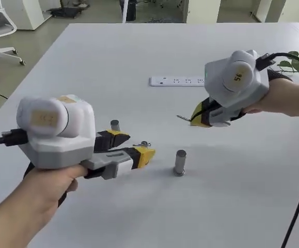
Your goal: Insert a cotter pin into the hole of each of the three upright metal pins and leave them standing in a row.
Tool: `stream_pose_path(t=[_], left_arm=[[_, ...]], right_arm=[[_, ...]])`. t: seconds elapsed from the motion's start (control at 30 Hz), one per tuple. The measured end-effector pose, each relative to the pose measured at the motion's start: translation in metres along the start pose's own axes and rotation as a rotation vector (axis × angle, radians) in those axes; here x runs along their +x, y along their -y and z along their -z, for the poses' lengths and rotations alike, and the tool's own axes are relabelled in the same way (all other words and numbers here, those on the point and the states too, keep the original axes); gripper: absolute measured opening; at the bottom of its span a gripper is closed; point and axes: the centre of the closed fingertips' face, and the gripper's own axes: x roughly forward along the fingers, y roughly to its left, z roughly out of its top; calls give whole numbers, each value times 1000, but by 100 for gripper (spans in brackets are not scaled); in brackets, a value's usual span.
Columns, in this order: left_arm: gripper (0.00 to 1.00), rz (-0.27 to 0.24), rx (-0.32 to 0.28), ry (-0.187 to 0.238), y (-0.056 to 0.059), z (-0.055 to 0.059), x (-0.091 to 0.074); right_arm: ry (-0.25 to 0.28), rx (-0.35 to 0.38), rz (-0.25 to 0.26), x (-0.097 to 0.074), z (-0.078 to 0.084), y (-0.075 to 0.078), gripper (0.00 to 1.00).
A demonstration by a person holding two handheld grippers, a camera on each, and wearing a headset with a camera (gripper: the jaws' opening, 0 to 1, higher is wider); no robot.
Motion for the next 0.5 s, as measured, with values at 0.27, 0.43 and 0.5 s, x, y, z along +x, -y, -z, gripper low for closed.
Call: stream_pose_path(t=[0.27,0.43,0.5], left_arm=[[25,48,-52,-11,7,-5,11],[23,71,-83,-34,10,-2,14],[22,74,-103,-37,10,-2,16]], right_arm=[[55,-78,-30,-6,-26,-18,0],[88,-126,-51,-6,-36,-24,0],[99,-150,-67,-7,-40,-30,0]])
